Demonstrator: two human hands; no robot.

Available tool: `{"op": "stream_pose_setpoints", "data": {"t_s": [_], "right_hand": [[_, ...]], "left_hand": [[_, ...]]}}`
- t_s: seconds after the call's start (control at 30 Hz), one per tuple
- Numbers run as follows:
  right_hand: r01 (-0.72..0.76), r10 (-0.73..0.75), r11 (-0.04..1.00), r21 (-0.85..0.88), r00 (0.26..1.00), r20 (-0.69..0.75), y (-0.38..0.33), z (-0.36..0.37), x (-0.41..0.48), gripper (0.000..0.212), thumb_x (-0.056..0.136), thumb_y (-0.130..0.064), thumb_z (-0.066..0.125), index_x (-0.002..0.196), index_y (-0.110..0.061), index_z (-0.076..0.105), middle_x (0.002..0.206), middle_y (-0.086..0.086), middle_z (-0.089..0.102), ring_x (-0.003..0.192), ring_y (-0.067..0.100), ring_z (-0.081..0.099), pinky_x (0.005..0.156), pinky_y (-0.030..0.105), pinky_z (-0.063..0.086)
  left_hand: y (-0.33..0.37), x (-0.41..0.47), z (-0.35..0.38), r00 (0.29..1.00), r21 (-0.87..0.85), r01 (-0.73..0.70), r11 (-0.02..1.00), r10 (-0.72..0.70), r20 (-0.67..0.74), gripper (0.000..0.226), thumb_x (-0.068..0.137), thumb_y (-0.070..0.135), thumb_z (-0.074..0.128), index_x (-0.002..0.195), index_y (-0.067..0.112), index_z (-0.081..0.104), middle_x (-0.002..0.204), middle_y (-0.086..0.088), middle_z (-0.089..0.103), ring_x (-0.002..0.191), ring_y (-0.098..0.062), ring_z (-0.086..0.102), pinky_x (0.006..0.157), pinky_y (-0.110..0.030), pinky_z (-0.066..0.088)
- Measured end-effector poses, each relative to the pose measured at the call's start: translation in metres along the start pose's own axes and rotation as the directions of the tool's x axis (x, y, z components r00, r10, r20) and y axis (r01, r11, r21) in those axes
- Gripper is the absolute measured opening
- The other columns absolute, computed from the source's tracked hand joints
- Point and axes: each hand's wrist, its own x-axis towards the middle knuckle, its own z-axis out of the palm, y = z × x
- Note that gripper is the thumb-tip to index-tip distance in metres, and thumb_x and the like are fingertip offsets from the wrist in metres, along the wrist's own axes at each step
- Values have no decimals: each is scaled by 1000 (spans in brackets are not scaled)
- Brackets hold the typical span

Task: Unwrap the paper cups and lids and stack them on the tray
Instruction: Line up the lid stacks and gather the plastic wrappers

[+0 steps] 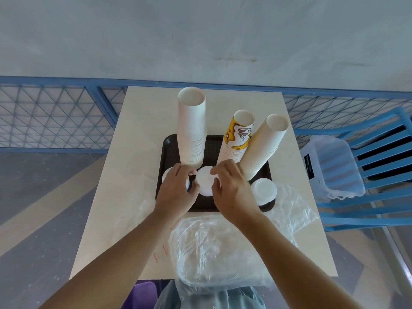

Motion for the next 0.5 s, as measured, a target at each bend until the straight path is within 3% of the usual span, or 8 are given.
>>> {"op": "stream_pose_setpoints", "data": {"t_s": [0.17, 0.3, 0.4, 0.5], "right_hand": [[-78, 97, 991, 113, 979, -181, 28, -58, -3, 17, 86, 9, 62, 94, -5, 67, 98, 5, 61, 88, 25, 56, 76, 32, 48], [-237, 280, 956, 173, 913, -296, 62, -86, -4, 25, 82, 10, 63, 100, -7, 61, 100, 5, 59, 80, 15, 55, 72, 22, 50], [-441, 501, 854, 275, 838, -214, 90, -98, 1, 38, 84, 0, 66, 116, -15, 52, 110, 3, 55, 90, 20, 58, 76, 42, 56], [-539, 562, 791, 289, 827, 5, 119, -100, 12, 69, 85, -16, 77, 144, -19, 41, 130, 3, 50, 110, 20, 57, 88, 39, 57]], "left_hand": [[39, 14, 0, 996, -170, 84, 982, -87, -12, 36, 89, 21, 75, 121, 23, 58, 111, 13, 61, 101, -7, 61, 84, -22, 53], [67, 26, 11, 975, -241, 220, 945, -212, 60, 56, 89, 28, 77, 138, 24, 50, 129, 12, 59, 112, -3, 58, 94, -23, 51], [82, 35, 23, 964, -217, 261, 940, -242, 112, 80, 87, 30, 81, 154, 24, 37, 147, 7, 53, 124, -7, 56, 104, -29, 48], [90, 49, 36, 945, -192, 309, 931, -278, 173, 98, 86, 30, 84, 163, 22, 25, 160, 0, 44, 139, -16, 51, 113, -36, 45]]}}
